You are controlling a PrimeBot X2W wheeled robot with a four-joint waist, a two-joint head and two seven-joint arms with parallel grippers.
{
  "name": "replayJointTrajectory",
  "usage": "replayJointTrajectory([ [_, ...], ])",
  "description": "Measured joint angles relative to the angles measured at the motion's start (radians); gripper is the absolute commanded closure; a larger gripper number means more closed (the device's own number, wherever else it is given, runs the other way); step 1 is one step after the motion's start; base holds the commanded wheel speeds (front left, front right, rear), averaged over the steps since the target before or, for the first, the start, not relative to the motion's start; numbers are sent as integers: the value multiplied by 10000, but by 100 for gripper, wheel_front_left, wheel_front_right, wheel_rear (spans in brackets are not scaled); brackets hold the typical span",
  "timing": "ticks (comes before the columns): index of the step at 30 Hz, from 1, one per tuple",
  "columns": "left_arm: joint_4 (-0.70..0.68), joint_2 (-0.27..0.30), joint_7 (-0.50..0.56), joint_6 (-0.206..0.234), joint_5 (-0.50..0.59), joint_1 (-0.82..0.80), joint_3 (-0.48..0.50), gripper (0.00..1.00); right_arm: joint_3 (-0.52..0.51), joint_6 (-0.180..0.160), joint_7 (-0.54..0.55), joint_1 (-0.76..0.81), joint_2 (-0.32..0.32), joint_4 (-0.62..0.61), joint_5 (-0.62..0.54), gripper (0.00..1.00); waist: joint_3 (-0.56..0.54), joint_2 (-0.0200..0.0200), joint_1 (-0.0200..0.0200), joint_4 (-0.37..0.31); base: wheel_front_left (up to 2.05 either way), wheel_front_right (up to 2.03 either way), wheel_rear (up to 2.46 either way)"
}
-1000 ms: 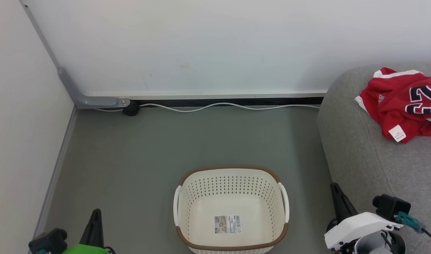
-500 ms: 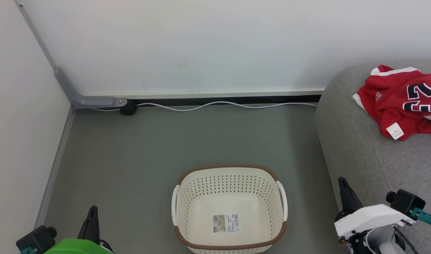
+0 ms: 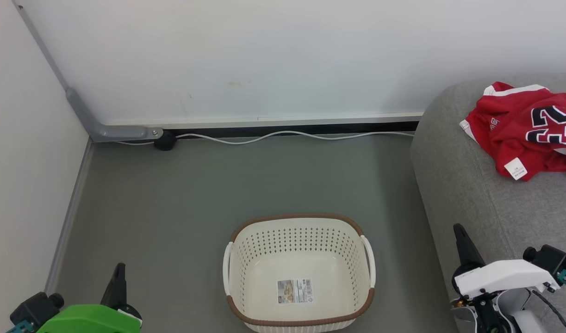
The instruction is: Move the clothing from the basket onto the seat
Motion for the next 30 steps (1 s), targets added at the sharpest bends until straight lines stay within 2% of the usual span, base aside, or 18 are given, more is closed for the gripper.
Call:
replayJointTrajectory([
  [30,399,-366,970,-640,-3344,-719,957,100,-1124,533,949,-552,-2,12,3887,100,131,0,0,-213,0,0,0],
])
